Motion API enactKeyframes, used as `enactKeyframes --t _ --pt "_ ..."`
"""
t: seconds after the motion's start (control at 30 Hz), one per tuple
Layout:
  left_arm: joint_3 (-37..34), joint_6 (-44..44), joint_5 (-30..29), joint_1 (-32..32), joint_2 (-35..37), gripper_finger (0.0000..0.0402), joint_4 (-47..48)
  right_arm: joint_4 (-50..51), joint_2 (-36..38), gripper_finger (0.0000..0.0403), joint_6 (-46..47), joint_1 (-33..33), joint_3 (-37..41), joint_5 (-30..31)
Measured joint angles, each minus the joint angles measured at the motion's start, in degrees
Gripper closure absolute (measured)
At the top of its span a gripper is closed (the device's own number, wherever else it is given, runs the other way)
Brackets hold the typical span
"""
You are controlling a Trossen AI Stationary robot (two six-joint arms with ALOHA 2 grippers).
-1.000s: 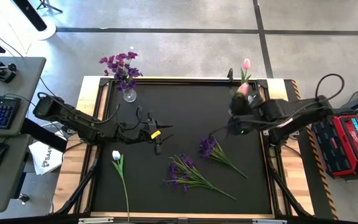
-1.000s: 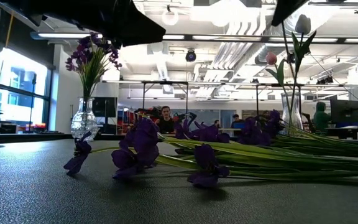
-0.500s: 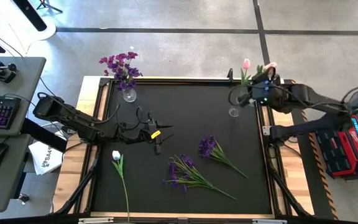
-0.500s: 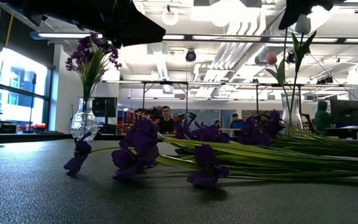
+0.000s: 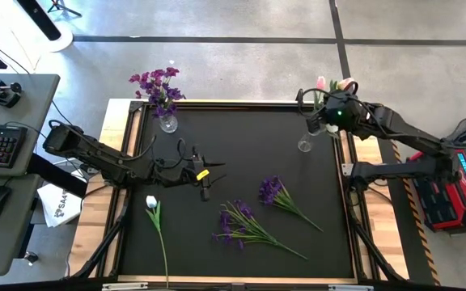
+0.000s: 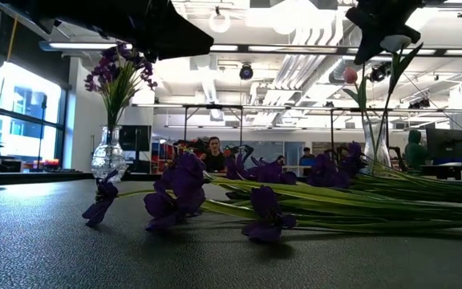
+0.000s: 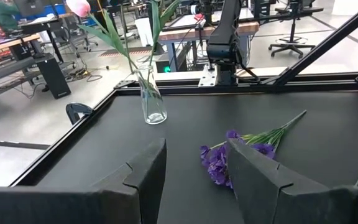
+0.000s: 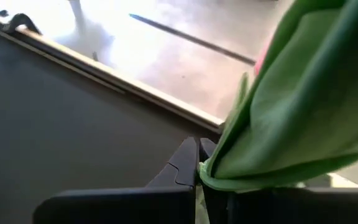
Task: Sort flowers into vase by color
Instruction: Put the pink tulip into the right transparent vase
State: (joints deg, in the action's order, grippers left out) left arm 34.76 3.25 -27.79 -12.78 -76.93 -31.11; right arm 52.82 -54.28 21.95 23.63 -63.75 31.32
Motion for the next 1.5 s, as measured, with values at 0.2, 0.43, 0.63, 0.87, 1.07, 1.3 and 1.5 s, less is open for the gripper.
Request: enactKeyframes --t 0.2,0.43,0.63,0.87,1.07,1.3,1.5 --pt "0.0 -1.0 0.0 0.0 0.0 0.0245 0.0 0.9 0.0 0.0403 -1.4 0.5 -1.2 -3.2" --pt "0.0 -1.1 0.0 0.0 0.0 0.0245 0.0 3.4 0.1 0.0403 -2.5 0.5 -5.9 -3.9" --pt "0.0 -1.5 0.0 0.0 0.0 0.0245 0.0 6.2 0.1 0.0403 -0.4 0.5 -5.5 -4.3" --pt "0.0 -1.6 0.0 0.0 0.0 0.0245 0.0 7.4 -0.1 0.0403 0.5 0.5 -1.9 -4.8" --pt "0.0 -1.5 0.0 0.0 0.0 0.0245 0.0 6.8 -0.1 0.0399 -0.4 0.5 -0.7 -4.7" --pt "0.0 -1.2 0.0 0.0 0.0 0.0245 0.0 6.8 0.0 0.0319 -1.4 0.5 -0.7 -2.4" --pt "0.0 -1.1 0.0 0.0 0.0 0.0245 0.0 6.0 0.6 0.0229 -3.0 0.5 -0.9 -1.4"
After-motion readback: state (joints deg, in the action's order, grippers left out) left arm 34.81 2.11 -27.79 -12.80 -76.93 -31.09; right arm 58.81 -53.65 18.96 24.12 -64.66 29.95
